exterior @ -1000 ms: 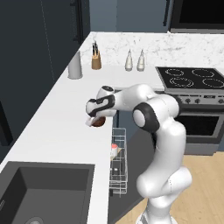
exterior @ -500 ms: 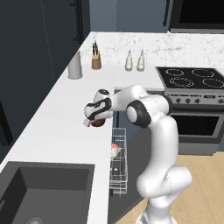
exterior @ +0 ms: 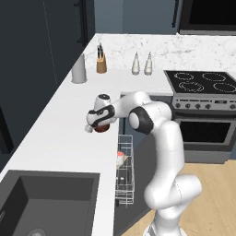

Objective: Pick up the cup and bowl from the counter, place them in the dishwasher, and close the dishwasher door.

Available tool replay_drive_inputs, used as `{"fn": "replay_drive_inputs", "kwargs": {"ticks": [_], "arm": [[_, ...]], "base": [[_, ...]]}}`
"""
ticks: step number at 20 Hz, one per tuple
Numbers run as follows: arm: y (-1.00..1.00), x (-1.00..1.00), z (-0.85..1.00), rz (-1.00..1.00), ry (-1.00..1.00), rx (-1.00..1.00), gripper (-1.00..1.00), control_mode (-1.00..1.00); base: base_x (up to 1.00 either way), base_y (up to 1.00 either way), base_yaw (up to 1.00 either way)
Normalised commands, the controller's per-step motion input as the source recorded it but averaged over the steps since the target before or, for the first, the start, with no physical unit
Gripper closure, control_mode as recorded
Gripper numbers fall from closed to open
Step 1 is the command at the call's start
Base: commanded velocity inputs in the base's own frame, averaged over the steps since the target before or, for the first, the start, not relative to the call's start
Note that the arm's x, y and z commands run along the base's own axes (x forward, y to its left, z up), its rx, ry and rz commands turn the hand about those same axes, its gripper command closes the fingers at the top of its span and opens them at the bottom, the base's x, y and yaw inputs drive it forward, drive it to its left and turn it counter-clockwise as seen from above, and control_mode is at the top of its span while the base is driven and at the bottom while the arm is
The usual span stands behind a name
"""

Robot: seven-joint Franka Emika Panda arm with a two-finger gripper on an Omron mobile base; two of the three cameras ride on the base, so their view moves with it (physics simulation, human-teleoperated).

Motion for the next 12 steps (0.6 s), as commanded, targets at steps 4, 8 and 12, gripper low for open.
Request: {"fn": "replay_drive_inputs", "kwargs": {"ticks": [4,8,12], "arm": [[-0.22,-0.24,-0.24,-0.09,0.12,-0.01,1.00,-1.00],[-0.53,-0.45,-0.18,-0.11,0.10,0.00,1.00,-1.00],[-0.52,-0.34,-0.02,-0.08,0.02,0.00,1.00,-1.00]], "base": [[0.00,0.00,0.00],[0.00,0.00,0.00],[0.00,0.00,0.00]]}}
